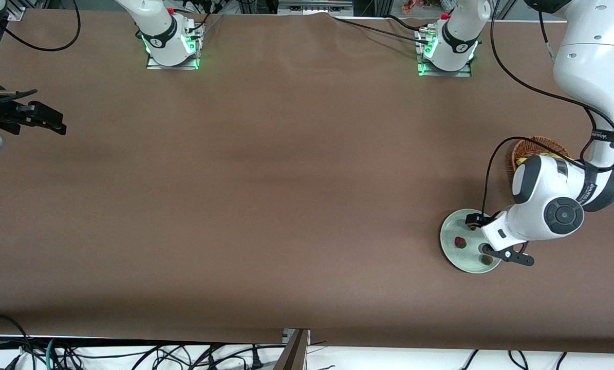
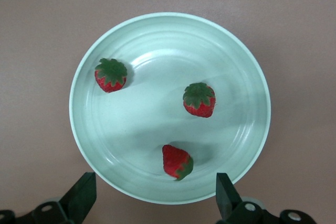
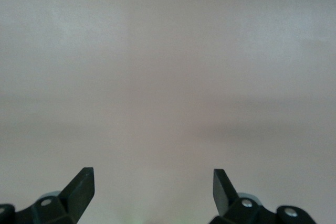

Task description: Collect all strawberries into plate

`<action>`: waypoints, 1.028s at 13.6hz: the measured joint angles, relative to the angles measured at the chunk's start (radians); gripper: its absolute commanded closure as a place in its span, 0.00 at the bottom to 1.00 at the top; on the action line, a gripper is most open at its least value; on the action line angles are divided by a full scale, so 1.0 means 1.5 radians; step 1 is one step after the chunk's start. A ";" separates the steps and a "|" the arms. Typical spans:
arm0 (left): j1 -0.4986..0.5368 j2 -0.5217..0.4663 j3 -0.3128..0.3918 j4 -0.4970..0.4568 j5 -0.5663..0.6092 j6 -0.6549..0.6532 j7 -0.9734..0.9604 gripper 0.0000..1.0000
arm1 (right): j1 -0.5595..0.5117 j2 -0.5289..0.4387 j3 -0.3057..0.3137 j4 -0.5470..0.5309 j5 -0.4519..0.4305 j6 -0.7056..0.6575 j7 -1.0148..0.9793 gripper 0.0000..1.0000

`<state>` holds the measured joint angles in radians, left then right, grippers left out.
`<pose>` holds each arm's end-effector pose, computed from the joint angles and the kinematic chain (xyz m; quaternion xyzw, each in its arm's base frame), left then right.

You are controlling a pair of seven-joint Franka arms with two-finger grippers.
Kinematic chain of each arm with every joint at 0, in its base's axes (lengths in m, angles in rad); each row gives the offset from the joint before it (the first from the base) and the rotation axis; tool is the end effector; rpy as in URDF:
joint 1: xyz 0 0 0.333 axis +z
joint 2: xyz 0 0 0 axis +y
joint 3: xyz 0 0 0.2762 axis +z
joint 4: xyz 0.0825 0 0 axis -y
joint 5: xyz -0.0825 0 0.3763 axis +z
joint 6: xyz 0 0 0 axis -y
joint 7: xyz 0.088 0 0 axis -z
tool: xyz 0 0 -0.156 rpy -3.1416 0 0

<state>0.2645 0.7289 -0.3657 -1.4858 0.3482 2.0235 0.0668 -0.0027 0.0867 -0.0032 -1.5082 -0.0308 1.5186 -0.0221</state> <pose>0.6618 -0.0114 0.1775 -0.9880 0.1363 0.0671 0.0287 0.5601 -0.0082 0.5122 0.9991 0.0079 -0.0383 0.0150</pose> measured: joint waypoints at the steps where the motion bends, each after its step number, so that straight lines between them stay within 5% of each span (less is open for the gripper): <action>1: 0.000 0.000 -0.001 0.000 0.000 0.000 0.000 0.00 | 0.000 0.000 0.000 0.000 0.000 0.000 0.000 0.00; 6: 0.000 -0.046 -0.015 0.007 0.000 -0.032 0.000 0.00 | 0.000 0.000 0.000 0.000 0.000 0.000 0.000 0.00; 14: 0.001 -0.274 -0.034 0.014 -0.096 -0.249 -0.003 0.00 | 0.000 0.001 -0.001 0.000 0.023 0.001 0.000 0.00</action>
<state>0.2656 0.3185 -0.4169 -1.4646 0.2035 1.6502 0.0628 -0.0030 0.0878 -0.0047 -1.5088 0.0029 1.5194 -0.0218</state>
